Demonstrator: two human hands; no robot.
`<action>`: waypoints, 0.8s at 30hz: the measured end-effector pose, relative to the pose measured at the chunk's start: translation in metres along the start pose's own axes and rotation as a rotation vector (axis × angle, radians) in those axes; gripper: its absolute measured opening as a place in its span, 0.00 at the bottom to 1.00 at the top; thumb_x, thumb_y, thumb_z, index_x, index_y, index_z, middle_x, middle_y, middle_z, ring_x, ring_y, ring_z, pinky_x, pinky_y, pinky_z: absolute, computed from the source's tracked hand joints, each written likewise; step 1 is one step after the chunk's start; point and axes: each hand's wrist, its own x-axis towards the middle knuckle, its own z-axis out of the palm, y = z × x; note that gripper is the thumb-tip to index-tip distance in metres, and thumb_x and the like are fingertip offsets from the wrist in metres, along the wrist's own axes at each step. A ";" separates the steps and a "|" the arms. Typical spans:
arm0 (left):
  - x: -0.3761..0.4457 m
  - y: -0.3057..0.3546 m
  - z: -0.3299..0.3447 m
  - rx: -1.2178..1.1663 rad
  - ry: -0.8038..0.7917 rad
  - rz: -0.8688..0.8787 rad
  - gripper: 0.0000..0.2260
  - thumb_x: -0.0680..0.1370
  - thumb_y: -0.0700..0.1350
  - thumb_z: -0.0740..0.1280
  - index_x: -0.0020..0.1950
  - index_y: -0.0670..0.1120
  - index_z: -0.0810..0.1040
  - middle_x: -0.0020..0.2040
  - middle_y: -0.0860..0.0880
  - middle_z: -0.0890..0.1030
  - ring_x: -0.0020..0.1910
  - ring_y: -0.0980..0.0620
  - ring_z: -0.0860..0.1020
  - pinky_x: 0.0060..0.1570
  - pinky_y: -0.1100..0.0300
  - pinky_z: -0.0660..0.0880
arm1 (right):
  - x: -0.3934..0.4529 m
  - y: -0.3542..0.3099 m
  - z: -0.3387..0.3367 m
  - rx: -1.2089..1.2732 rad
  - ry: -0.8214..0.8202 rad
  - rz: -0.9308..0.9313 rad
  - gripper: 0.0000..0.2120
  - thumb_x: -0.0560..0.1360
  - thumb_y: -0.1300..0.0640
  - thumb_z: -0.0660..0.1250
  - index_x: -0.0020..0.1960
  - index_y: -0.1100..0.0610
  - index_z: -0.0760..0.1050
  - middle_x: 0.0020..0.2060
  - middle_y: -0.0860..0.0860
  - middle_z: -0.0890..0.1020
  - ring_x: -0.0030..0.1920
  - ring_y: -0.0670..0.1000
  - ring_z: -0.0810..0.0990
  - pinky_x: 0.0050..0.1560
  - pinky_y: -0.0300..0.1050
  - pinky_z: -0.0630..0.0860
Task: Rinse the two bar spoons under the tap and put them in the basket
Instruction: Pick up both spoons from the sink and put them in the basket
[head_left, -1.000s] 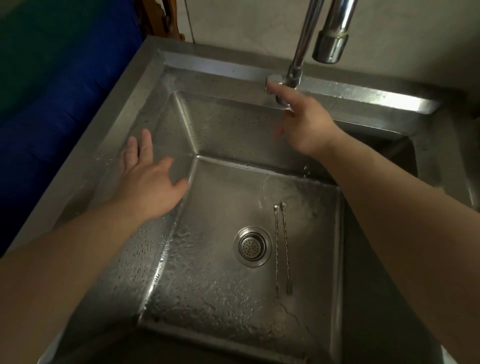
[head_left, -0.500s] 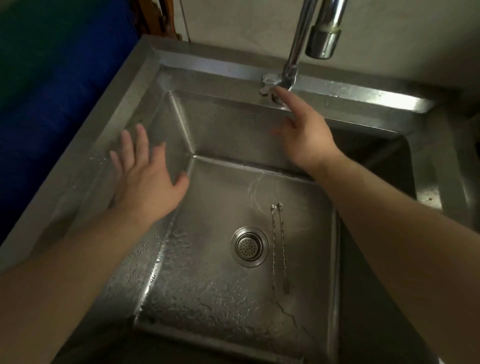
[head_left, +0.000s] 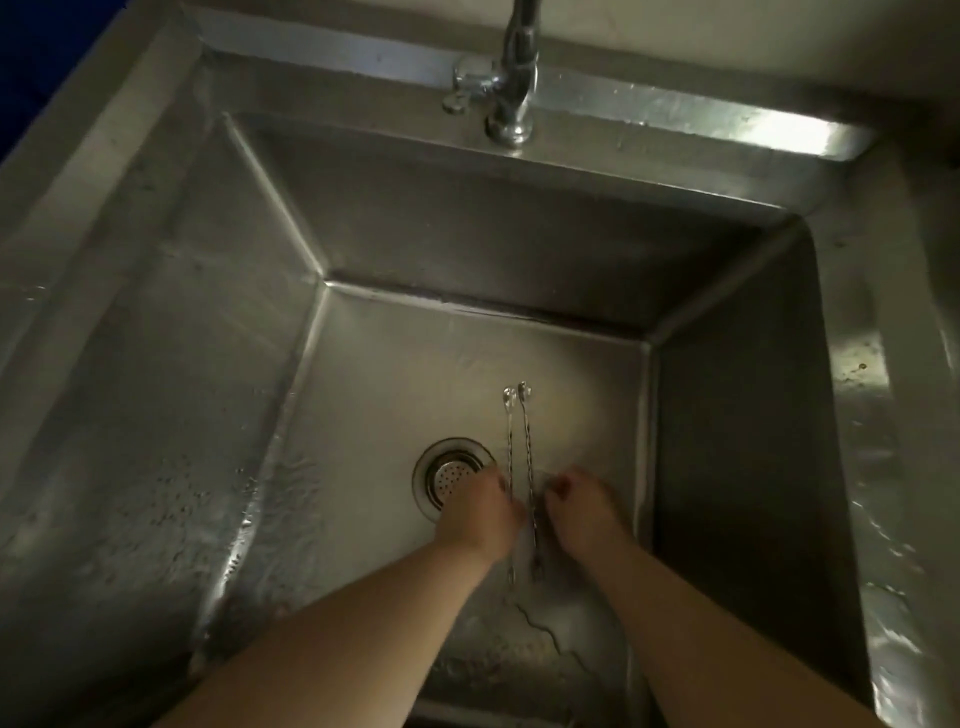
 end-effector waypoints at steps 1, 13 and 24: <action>0.001 -0.004 0.008 0.001 -0.011 -0.013 0.03 0.71 0.44 0.66 0.39 0.47 0.74 0.39 0.45 0.81 0.42 0.44 0.80 0.35 0.59 0.69 | -0.001 0.005 0.007 -0.012 -0.008 0.010 0.05 0.78 0.55 0.66 0.43 0.51 0.74 0.45 0.54 0.84 0.37 0.49 0.76 0.38 0.40 0.71; 0.010 -0.019 0.021 0.043 0.021 -0.130 0.04 0.72 0.38 0.63 0.37 0.41 0.75 0.41 0.40 0.82 0.42 0.41 0.81 0.34 0.59 0.66 | -0.008 0.013 0.035 -0.107 -0.078 0.002 0.07 0.79 0.57 0.61 0.52 0.56 0.77 0.51 0.56 0.83 0.50 0.57 0.81 0.44 0.44 0.74; 0.006 -0.038 -0.009 0.193 -0.085 -0.091 0.10 0.73 0.43 0.65 0.48 0.38 0.78 0.51 0.37 0.83 0.52 0.39 0.81 0.38 0.61 0.66 | -0.027 0.005 0.031 -0.010 -0.160 0.100 0.12 0.77 0.53 0.61 0.56 0.56 0.79 0.54 0.56 0.84 0.53 0.57 0.82 0.47 0.43 0.75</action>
